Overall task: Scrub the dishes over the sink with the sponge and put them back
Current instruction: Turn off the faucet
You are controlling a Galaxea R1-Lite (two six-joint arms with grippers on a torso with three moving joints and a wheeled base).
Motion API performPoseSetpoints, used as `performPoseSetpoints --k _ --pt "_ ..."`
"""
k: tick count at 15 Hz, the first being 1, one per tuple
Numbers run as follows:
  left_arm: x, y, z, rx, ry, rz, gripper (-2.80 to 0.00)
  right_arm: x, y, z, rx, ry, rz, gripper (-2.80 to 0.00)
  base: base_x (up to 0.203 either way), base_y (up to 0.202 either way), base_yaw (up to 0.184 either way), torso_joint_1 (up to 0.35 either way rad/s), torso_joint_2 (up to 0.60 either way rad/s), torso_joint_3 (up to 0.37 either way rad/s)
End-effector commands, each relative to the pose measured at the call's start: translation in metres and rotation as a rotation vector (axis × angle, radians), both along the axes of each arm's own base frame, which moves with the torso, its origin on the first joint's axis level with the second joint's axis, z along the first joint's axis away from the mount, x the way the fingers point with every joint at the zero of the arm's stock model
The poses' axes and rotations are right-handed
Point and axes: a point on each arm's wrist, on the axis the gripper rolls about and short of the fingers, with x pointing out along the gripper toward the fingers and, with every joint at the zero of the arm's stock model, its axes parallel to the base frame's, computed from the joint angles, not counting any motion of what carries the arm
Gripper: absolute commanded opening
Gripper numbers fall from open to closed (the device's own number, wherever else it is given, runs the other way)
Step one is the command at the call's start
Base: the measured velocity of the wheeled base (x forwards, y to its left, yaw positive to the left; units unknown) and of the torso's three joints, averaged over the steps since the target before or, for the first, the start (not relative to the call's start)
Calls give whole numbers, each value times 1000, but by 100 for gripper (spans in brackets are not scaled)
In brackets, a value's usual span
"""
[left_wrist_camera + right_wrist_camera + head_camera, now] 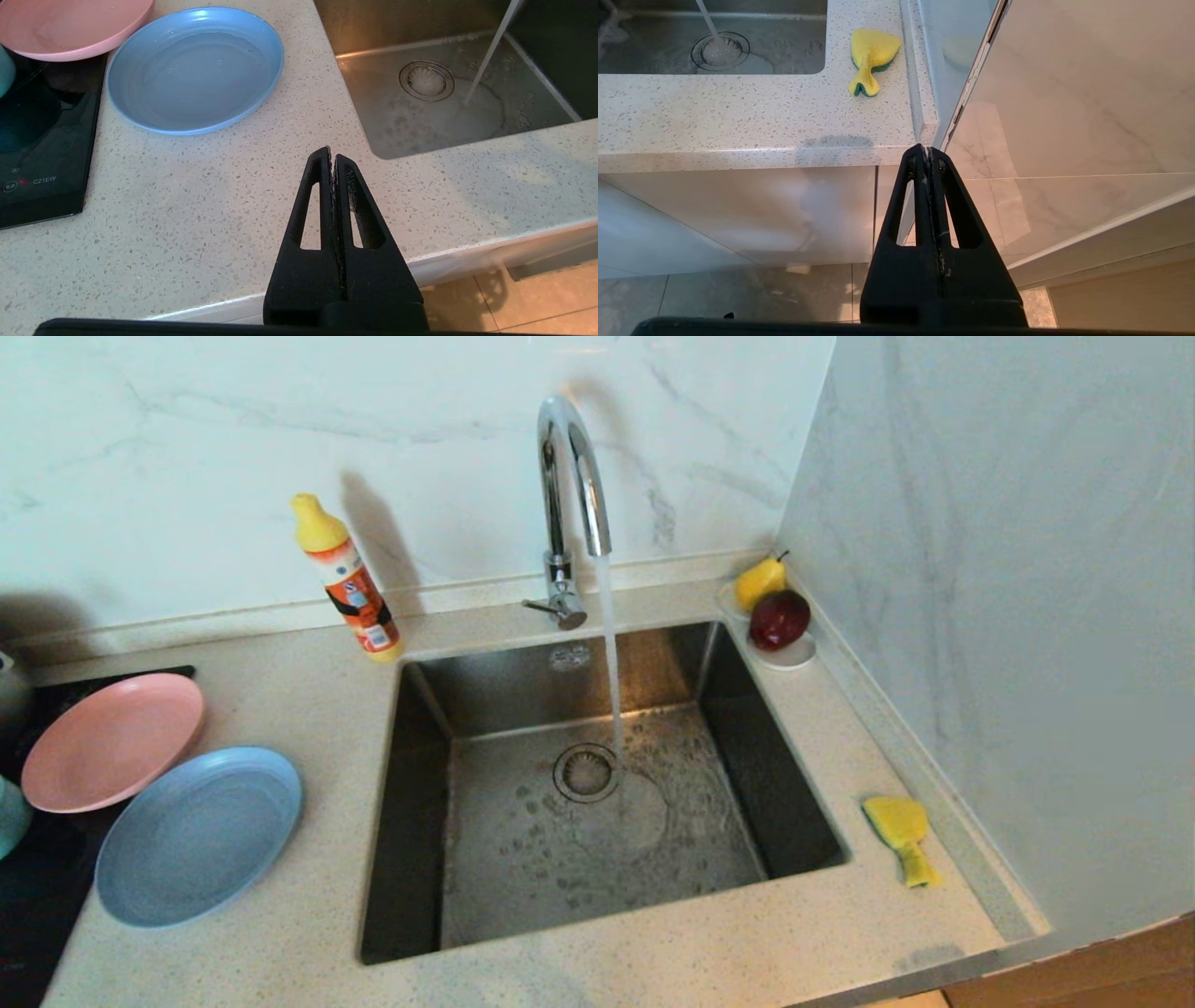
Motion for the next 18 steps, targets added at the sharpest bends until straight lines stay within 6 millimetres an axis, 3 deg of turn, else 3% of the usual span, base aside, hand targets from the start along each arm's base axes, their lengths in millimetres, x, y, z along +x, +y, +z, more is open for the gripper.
performPoseSetpoints --k 1,7,13,15,18 --pt "0 0 -2 3 6 0 -280 0 0 0 -1 1 1 -280 0 0 0 0 0 0" --pt "1 0 -3 82 -1 -8 -280 0 0 0 -1 1 1 -280 0 0 0 0 0 0" --pt "1 1 -1 -61 -15 30 -280 0 0 0 -1 1 1 -280 0 0 0 0 0 0" --pt "-5 1 19 -64 -93 27 -280 0 0 0 -1 1 1 -280 0 0 0 0 0 0" --pt "-28 -1 84 -63 -148 -69 -280 0 0 0 -1 1 1 -280 0 0 0 0 0 0"
